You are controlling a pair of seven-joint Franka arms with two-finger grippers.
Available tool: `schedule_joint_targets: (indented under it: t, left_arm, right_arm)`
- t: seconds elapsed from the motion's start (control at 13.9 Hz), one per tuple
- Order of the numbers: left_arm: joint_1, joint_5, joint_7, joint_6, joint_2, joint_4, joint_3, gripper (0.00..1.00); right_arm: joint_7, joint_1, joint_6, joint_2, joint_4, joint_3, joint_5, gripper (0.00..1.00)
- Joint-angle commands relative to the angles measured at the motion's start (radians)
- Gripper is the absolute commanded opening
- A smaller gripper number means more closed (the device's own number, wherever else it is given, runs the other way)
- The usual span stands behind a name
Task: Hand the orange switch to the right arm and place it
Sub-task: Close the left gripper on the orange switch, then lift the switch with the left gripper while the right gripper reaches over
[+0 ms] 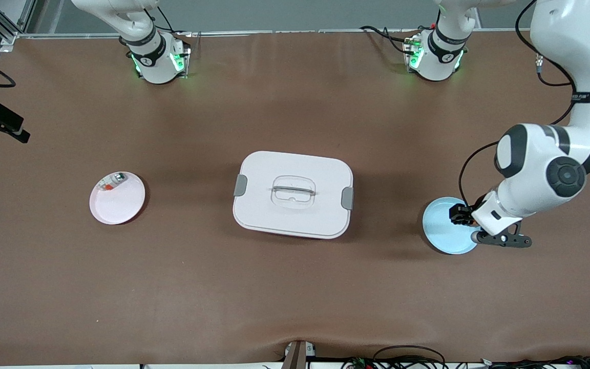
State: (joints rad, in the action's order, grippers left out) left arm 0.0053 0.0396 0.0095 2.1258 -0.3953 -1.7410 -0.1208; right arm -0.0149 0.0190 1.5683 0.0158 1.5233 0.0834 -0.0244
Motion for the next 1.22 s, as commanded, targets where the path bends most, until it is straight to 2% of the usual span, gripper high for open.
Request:
schedule_joint_targets:
  t: [0.0,0.14,0.22,0.5,0.86,1.01,1.15]
  left_arm:
    - [0.005,0.109,-0.057,-0.12,0.018,0.082,-0.034,0.0]
    - [-0.002,0.135,-0.162,-0.22,0.018,0.159,-0.051,0.0]
    - [0.002,0.144,-0.216,-0.26,0.018,0.196,-0.077,0.0]
    - [0.001,0.247,-0.483,-0.362,0.023,0.288,-0.151,0.0]
    - [-0.007,0.252,-0.891,-0.365,0.019,0.317,-0.295,0.0]
    - [-0.007,0.252,-1.009,-0.365,0.019,0.319,-0.354,0.0]
    - [-0.007,0.267,-1.109,-0.365,0.015,0.343,-0.41,0.0]
  right_arm:
    - [-0.005,-0.017,-0.017,-0.008,-0.023,-0.013,0.009,1.0]
    - [-0.005,-0.011,-0.021,-0.007,-0.014,-0.014,0.007,1.0]
    - [-0.005,-0.007,-0.065,-0.007,-0.014,-0.019,0.006,1.0]
    - [0.045,0.096,-0.161,-0.005,-0.02,-0.028,0.006,1.0]
    - [0.418,0.37,-0.223,-0.001,-0.02,-0.04,-0.005,1.0]
    - [0.524,0.481,-0.188,-0.001,-0.011,-0.04,-0.008,1.0]
    - [0.659,0.574,-0.093,0.001,0.03,-0.04,-0.019,1.0]
